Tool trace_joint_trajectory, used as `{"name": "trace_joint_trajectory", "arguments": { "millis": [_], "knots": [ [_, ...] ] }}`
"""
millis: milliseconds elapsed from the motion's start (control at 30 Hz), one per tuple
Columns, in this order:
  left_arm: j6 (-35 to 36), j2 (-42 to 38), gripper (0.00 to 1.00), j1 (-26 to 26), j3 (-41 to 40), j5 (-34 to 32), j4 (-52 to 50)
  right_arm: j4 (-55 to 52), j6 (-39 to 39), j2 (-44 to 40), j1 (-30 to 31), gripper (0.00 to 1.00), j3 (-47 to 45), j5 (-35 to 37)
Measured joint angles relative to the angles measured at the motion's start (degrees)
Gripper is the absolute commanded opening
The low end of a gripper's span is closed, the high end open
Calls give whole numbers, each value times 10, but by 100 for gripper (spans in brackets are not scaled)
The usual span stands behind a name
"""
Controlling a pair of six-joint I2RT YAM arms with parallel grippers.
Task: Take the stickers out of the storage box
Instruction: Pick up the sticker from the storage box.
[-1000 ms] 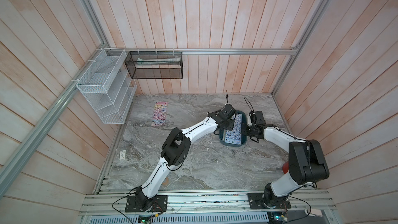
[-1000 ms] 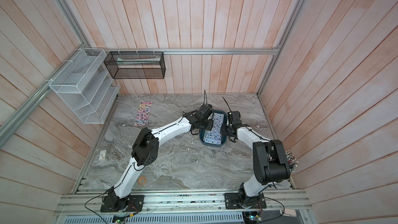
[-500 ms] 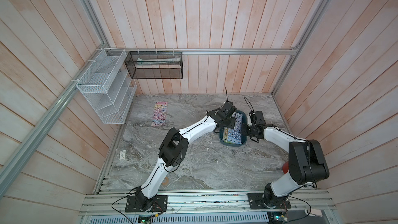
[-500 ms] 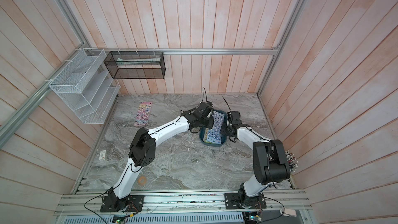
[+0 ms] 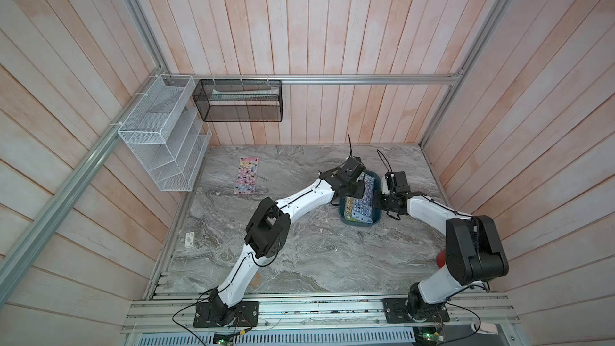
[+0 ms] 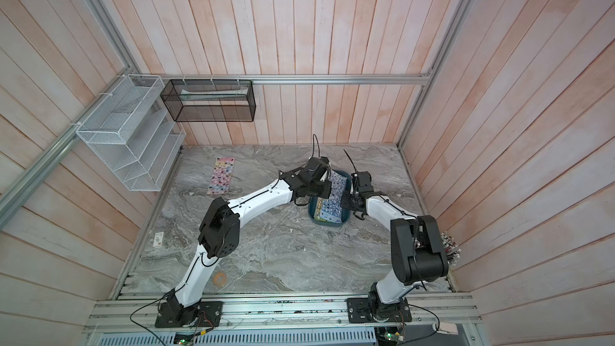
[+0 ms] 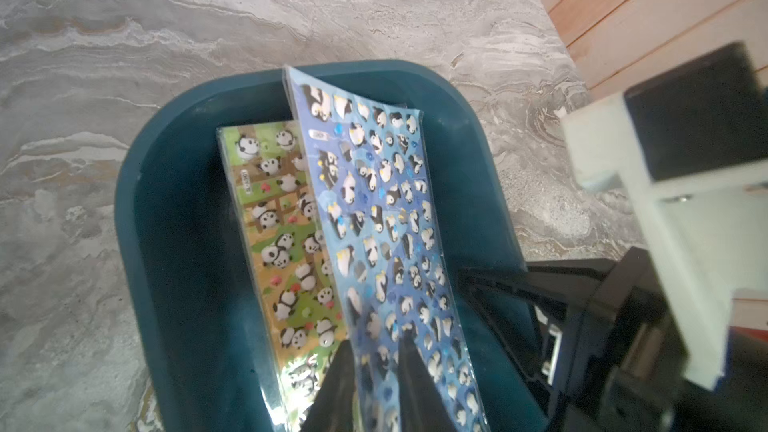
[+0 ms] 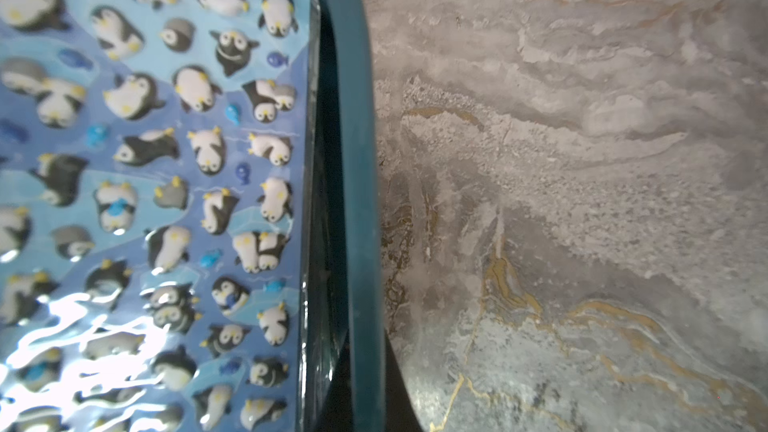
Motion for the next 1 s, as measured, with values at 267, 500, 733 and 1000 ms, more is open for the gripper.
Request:
{"name": "trace_joint_trajectory", "arguments": {
  "millis": [267, 500, 733, 1000],
  "knots": [
    [-4, 0, 0, 0, 0, 3, 1, 0, 0, 1, 0, 0, 0, 0],
    [0, -2, 0, 8, 0, 7, -1, 0, 0, 2, 0, 0, 0, -2],
    [23, -60, 0, 40, -21, 22, -4, 0, 0, 2, 0, 0, 0, -10],
    [41, -173, 0, 134, -80, 78, 5, 0, -1, 2, 0, 0, 0, -19]
  ]
}}
